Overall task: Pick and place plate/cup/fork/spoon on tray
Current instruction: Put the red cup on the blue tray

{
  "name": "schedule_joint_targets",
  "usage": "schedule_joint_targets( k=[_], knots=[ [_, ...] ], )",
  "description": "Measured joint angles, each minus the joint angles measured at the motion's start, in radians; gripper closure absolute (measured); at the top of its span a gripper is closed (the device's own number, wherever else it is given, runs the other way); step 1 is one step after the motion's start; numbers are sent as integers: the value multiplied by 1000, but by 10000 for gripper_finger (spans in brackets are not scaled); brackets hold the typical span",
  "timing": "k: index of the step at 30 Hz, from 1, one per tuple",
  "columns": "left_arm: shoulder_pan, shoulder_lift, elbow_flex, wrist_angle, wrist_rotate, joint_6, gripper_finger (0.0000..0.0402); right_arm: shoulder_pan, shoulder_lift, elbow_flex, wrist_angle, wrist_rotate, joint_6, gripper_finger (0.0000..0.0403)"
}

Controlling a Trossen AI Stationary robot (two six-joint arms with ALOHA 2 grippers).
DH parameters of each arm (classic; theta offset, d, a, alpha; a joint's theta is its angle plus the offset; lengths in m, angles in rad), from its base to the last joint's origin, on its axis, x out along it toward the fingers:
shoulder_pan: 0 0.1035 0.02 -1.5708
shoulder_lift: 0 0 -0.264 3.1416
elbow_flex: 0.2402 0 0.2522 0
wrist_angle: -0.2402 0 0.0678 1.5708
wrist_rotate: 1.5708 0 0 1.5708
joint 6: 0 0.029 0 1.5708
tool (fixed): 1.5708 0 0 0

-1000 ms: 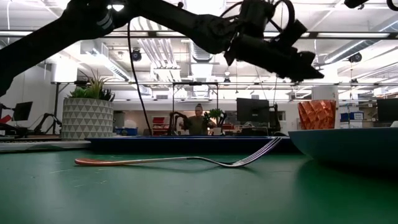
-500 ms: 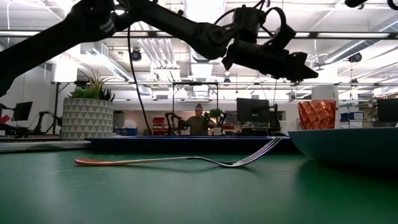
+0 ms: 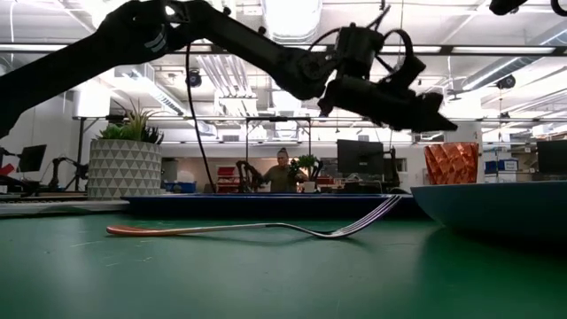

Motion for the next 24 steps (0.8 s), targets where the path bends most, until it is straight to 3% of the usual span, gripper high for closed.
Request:
schedule_joint_targets(
  k=[9, 24],
  knots=[
    [3, 25, 3, 60, -5, 5, 293, 0, 29, 26, -23, 1, 3, 394],
    [-8, 21, 4, -100, -69, 5, 293, 0, 31, 53, -117, 1, 3, 394]
  ],
)
